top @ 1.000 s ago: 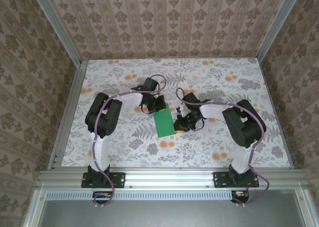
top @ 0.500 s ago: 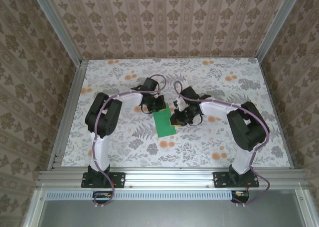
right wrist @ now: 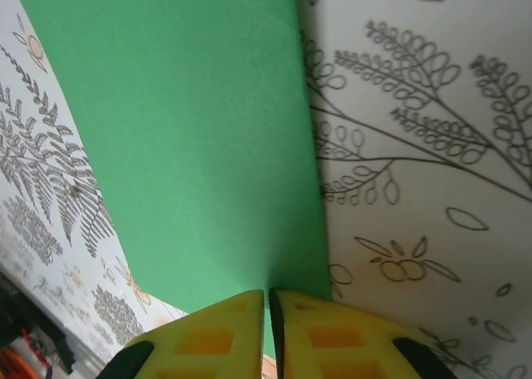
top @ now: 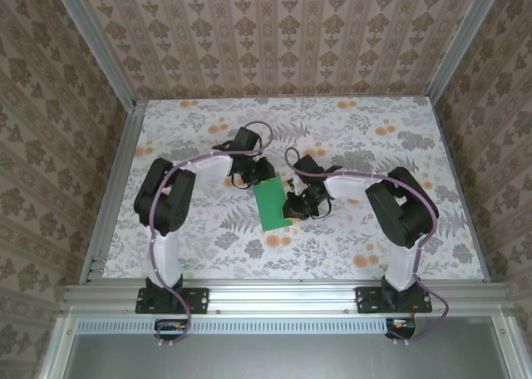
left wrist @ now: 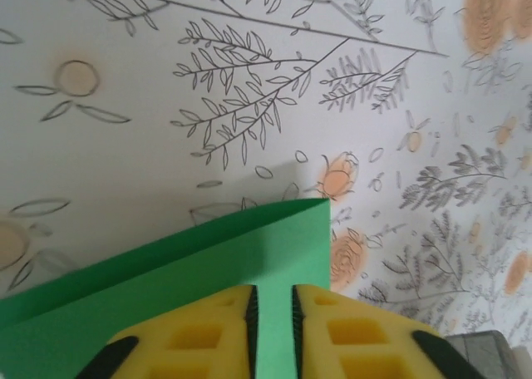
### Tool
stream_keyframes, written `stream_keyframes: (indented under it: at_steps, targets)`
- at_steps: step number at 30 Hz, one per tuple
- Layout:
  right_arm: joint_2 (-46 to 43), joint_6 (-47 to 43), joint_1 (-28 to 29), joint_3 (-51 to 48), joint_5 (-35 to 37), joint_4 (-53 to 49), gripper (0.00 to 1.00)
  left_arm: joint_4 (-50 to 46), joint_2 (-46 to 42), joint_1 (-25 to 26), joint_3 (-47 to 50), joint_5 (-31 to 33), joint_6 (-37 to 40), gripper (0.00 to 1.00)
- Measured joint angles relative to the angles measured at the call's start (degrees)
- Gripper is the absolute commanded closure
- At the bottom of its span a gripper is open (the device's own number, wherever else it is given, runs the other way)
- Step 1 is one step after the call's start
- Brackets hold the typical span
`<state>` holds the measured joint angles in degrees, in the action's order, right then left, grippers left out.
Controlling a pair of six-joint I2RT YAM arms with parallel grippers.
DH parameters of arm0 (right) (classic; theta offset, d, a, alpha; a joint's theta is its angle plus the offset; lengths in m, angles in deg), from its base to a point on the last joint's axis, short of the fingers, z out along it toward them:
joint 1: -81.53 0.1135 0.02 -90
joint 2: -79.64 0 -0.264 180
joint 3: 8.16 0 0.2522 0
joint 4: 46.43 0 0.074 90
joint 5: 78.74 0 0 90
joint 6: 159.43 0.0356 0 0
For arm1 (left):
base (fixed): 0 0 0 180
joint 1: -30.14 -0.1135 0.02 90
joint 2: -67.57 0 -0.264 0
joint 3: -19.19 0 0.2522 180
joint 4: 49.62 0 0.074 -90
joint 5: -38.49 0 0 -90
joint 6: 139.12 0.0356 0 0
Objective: Fold a paper plane with a square sheet of paper (pick it up from the middle)
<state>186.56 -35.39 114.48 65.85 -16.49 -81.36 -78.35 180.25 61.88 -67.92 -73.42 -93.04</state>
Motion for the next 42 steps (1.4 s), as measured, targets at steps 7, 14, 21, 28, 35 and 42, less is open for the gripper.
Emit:
stream_keyframes:
  at_steps: [7,14,21,28,35,42]
  targets:
    - [-0.74,7.69,4.76,-0.63,4.76,4.37,0.83,2.58,-11.67,-3.23,11.98,2.40,-1.51,0.54]
    - [1.40,13.27,8.96,3.13,5.55,8.20,0.76,3.23,-23.30,-7.45,25.29,4.24,-3.04,0.38]
    - [1.92,9.14,6.99,11.74,7.37,6.99,0.73,2.45,-32.87,-8.17,32.52,5.09,-4.11,0.31]
    - [9.90,2.56,4.13,22.64,9.73,0.85,0.73,1.25,-34.40,-7.54,32.79,5.86,-4.11,0.29]
    - [17.97,-0.28,3.23,29.66,12.79,-4.85,0.74,-0.70,-32.52,-2.95,29.75,8.15,-4.07,0.31]
    - [16.44,1.29,0.07,27.78,18.12,-4.74,0.74,-0.90,-28.87,0.59,27.21,8.76,-4.09,0.35]
